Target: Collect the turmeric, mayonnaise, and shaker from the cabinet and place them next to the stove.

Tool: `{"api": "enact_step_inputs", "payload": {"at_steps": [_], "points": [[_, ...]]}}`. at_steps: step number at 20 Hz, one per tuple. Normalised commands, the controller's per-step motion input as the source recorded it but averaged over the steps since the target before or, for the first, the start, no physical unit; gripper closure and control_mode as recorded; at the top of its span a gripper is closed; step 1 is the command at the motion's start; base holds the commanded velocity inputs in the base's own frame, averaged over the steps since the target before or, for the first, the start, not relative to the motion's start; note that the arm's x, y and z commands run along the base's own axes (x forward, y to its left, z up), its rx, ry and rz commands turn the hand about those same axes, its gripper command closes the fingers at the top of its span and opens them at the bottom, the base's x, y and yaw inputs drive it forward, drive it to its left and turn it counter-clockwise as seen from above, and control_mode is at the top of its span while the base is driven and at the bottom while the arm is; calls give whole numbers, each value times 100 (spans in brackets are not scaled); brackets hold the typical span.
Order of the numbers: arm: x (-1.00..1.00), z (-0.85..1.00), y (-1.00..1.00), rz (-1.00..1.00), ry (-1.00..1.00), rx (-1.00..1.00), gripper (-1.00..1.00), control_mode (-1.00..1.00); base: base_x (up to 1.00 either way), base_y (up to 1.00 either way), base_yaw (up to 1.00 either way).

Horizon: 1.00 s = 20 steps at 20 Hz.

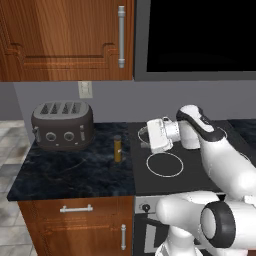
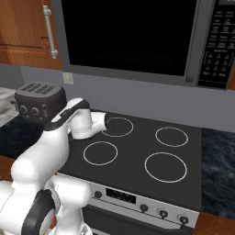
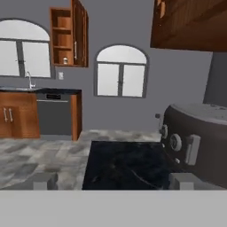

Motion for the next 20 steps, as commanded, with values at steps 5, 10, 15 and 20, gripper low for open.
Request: {"api": "enact_step_inputs", "payload": {"at_steps": [5, 10, 15, 20], "points": [[-86, 79, 1, -17, 14, 0, -100, -100, 0, 0, 0], [-91, 71, 5, -17, 14, 0, -100, -100, 0, 0, 0], [-96, 57, 8, -17, 13, 0, -100, -100, 0, 0, 0], [-96, 27, 17, -19, 12, -1, -100, -100, 0, 0, 0]]}}
